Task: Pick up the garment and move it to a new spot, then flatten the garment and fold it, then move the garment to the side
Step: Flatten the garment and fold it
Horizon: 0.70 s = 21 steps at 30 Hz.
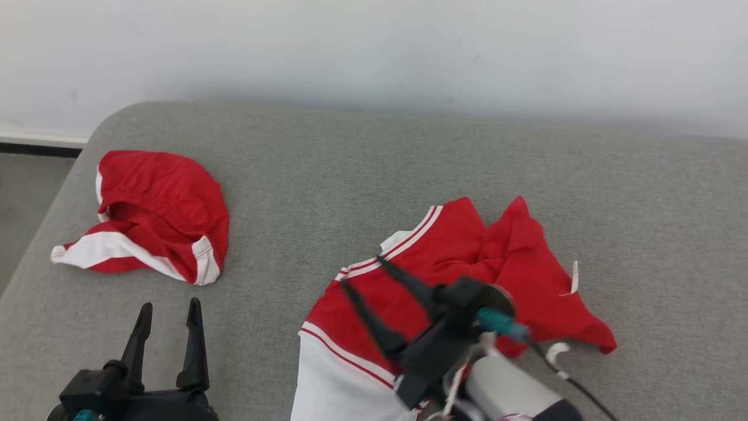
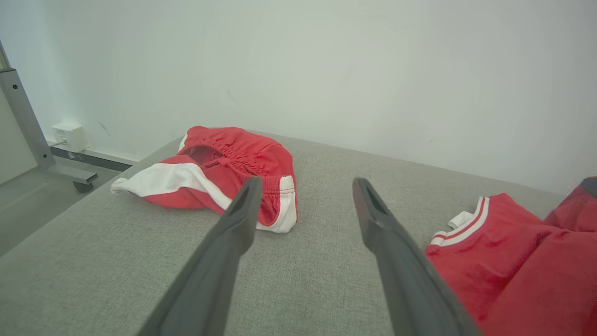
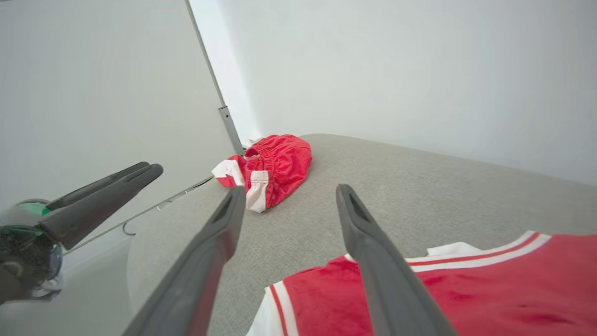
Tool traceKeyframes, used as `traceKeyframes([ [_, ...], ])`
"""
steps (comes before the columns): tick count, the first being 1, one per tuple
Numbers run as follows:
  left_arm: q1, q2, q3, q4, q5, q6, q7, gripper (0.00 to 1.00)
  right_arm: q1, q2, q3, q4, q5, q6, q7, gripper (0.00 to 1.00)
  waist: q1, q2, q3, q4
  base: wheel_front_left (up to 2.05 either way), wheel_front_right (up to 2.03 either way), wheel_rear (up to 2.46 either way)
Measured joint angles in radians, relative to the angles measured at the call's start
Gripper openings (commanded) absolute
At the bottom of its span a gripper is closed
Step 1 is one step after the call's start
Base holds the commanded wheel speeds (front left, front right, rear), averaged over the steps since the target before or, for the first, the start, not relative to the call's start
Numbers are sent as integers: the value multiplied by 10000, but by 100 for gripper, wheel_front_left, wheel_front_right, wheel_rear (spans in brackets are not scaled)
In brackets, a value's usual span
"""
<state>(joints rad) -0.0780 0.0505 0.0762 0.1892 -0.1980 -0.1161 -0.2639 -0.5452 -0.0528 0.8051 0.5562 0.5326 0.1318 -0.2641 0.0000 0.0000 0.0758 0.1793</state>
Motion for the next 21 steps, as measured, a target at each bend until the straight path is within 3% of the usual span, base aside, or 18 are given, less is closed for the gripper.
traceKeyframes([
  [12, 156, 0, 184, -190, 134, -71, 0, 100, 1867, -1267, -4151, -1678, -1653, 0, 2, 100, -1, 0, -107, -823, 0, 0, 0],
  [17, 157, -4, 171, -261, 144, -71, 0, 100, 2938, -1103, -5758, -2665, -1990, 0, 0, 100, 0, 0, 2, -985, 0, 0, 0],
  [21, 142, 0, 173, -242, 176, -75, 0, 100, 3681, -746, -6355, -3315, -2447, 0, 0, 100, 0, 0, 106, -1118, 0, 0, 0],
])
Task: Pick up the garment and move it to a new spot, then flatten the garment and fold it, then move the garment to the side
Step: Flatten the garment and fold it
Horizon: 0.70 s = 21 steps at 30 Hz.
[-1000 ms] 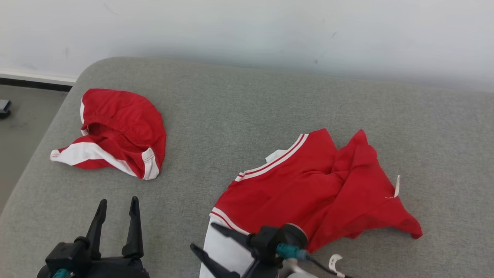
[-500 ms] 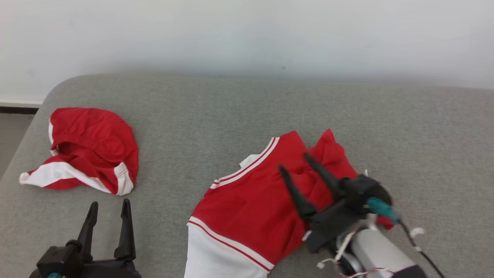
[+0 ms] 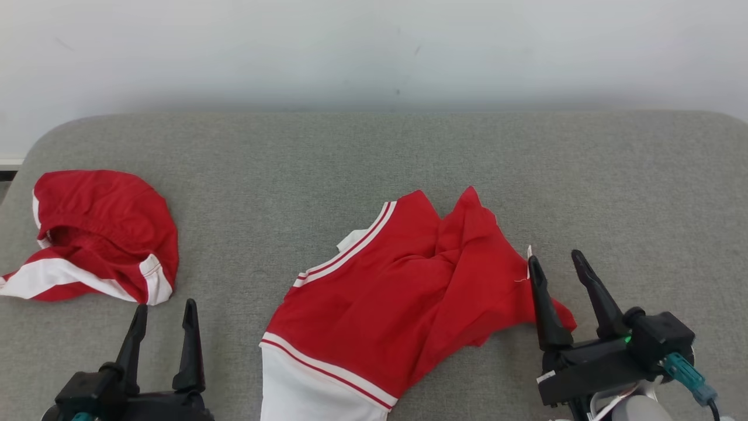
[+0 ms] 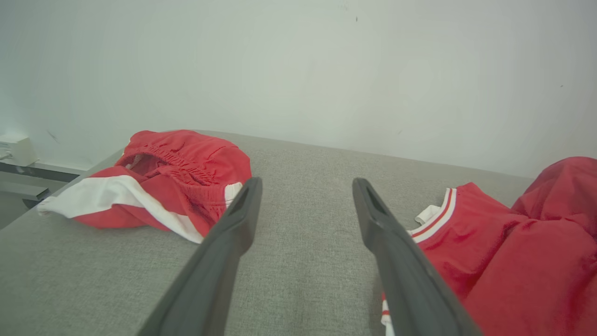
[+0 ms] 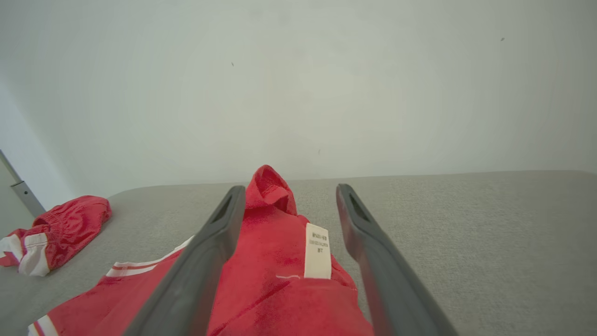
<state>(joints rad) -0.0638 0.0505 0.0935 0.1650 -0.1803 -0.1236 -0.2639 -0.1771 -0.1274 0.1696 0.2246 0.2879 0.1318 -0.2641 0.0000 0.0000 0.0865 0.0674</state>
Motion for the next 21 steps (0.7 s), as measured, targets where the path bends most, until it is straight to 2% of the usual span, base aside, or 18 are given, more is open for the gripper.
traceKeyframes([
  [6, -294, 29, -232, 127, 236, -23, 0, 100, 445, 251, -495, -322, -255, 0, 0, 100, 0, 0, 106, -261, 0, 0, 0],
  [13, -1267, 380, -936, 564, 422, -71, 0, 100, 442, 370, -527, -401, -347, 0, 0, 100, 0, 0, 201, -586, 0, 0, 0],
  [21, -2644, 1312, -2552, 2652, -159, -75, 305, 100, 356, 477, -497, -123, -376, 0, -2, 100, 0, 0, 352, -1287, 0, 0, 0],
])
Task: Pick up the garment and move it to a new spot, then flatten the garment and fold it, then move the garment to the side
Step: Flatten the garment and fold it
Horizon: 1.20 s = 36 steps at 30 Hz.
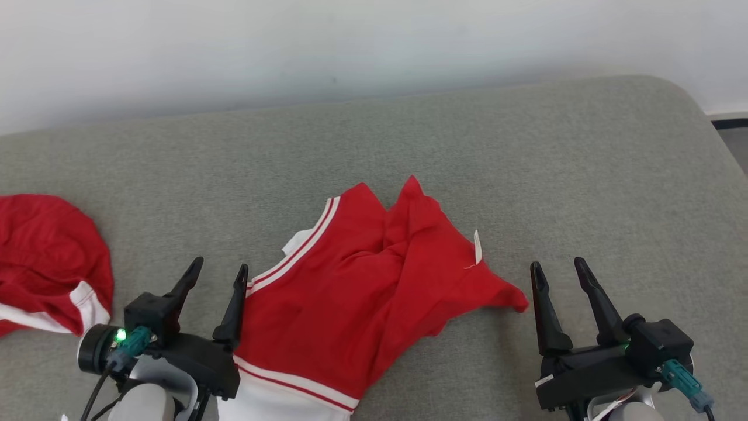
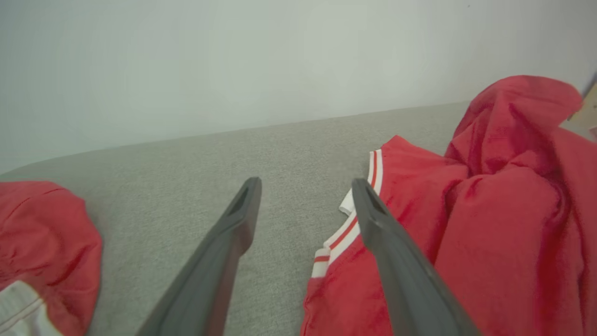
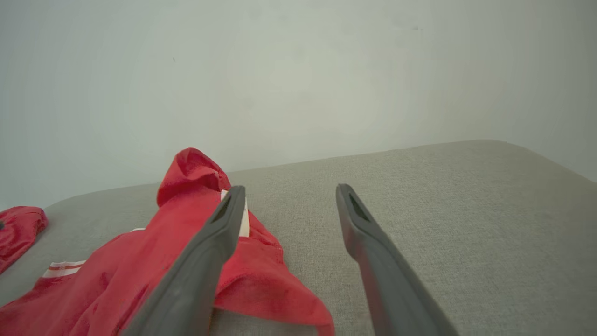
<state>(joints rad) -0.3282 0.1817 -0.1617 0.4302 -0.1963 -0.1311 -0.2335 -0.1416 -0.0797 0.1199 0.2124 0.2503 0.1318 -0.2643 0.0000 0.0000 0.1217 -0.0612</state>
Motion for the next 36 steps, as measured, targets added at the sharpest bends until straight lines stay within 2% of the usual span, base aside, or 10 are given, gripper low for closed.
traceKeyframes([
  [3, -397, 290, -510, 894, -351, 0, 328, 100, -43, 17, -111, 59, -2, 0, 2, 100, 0, 0, 145, -297, 0, 0, 0],
  [12, -846, 508, -1202, 2441, -1032, 0, 1076, 100, -213, 40, -198, 104, 0, 0, 2, 100, 0, 1, 483, -773, 0, 0, 0],
  [13, -901, 523, -1283, 2573, -1127, 0, 1091, 57, -213, 44, -199, 104, 0, 0, 2, 100, 0, 1, 512, -814, 0, 0, 0],
  [15, -1069, 596, -1427, 2744, -1225, 0, 982, 0, -213, 65, -217, 98, 0, 0, 2, 100, 0, 0, 554, -876, 0, 0, 0],
  [19, -1290, 616, -1388, 3014, -1448, 2, 487, 0, -198, 69, -349, 105, -42, 0, 2, 100, 1, 1, 519, -854, 0, 0, 0],
  [25, -1514, 1024, -522, 3103, -1804, 566, -59, 0, -197, 75, -412, 155, -77, 0, 2, 100, 1, 0, 357, -712, 0, 0, 0],
  [30, -1069, 1243, -50, 3198, -2121, 782, -219, 0, -188, 82, -556, 230, -134, 0, 2, 100, 0, 0, 247, -632, 0, 0, 0],
  [31, -969, 1221, -59, 3196, -2121, 780, -221, 53, -173, 82, -598, 251, -136, 0, 2, 100, 0, 0, 221, -609, 0, 0, 0],
  [32, -899, 1177, -75, 3185, -2121, 775, -232, 100, -151, 82, -625, 278, -138, 0, 2, 100, 0, 1, 192, -583, 0, 0, 0],
  [36, -751, 1041, 123, 2686, -2111, 782, -267, 100, -60, 86, -617, 385, -142, 0, 2, 100, 0, 1, 65, -439, 0, 0, 0],
])
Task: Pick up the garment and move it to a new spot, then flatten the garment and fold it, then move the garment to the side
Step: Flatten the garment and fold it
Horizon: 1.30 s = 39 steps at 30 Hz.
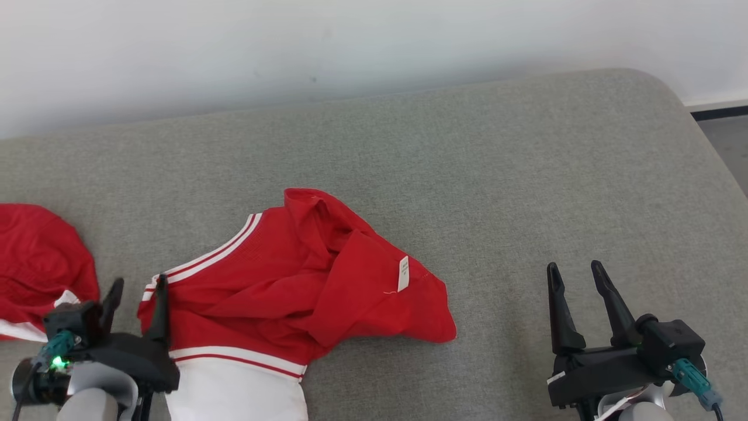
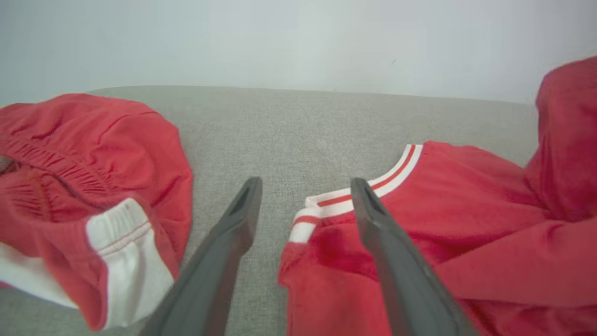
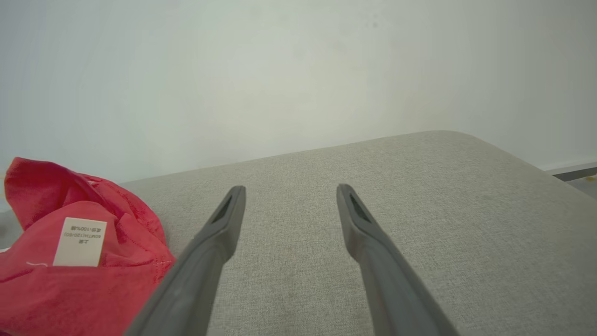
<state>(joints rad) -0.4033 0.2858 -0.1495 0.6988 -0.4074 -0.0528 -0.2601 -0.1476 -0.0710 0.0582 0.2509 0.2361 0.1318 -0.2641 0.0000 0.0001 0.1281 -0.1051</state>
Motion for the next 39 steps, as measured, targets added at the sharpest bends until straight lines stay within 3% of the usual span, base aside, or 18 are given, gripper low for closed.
traceKeyframes([
  [7, 1234, -646, 1149, -2951, 663, 259, -38, 100, 0, -104, 274, 198, 54, 0, 0, 100, -1, -1, -255, 382, 0, 0, 0],
  [13, 2637, -1325, 1716, -4658, 1551, 69, -38, 100, -183, -430, 894, 784, 311, 0, 0, 100, -1, 0, -394, 771, 0, 0, 0],
  [22, 3321, -1918, 1954, -5394, 2255, -280, -38, 100, -1116, -1072, 2334, 2240, 851, 0, 48, 100, -1, -1, -428, 1386, 0, 0, 0],
  [35, 3168, -2190, 1939, -5607, 2564, -610, -38, 100, -2674, -1452, 4493, 4709, 2205, 0, 184, 100, 0, 0, -256, 2140, 0, 0, 0],
  [36, 3169, -2197, 1950, -5611, 2566, -619, -38, 100, -2756, -1459, 4644, 4874, 2330, 0, 180, 46, 0, 0, -232, 2184, 0, 0, 0],
  [37, 3168, -2211, 1960, -5609, 2568, -621, -38, 100, -2839, -1471, 4757, 5003, 2452, 0, 173, 32, 0, -1, -207, 2225, 0, 0, 0],
  [38, 3168, -2228, 1971, -5603, 2568, -625, -38, 100, -2930, -1486, 4859, 5112, 2562, 0, 165, 0, 0, 0, -176, 2258, 0, 0, 0],
  [39, 3167, -2242, 1990, -5595, 2573, -629, -38, 100, -3023, -1494, 4957, 5221, 2671, 0, 142, 0, 0, 0, -145, 2288, 0, 0, 0],
])
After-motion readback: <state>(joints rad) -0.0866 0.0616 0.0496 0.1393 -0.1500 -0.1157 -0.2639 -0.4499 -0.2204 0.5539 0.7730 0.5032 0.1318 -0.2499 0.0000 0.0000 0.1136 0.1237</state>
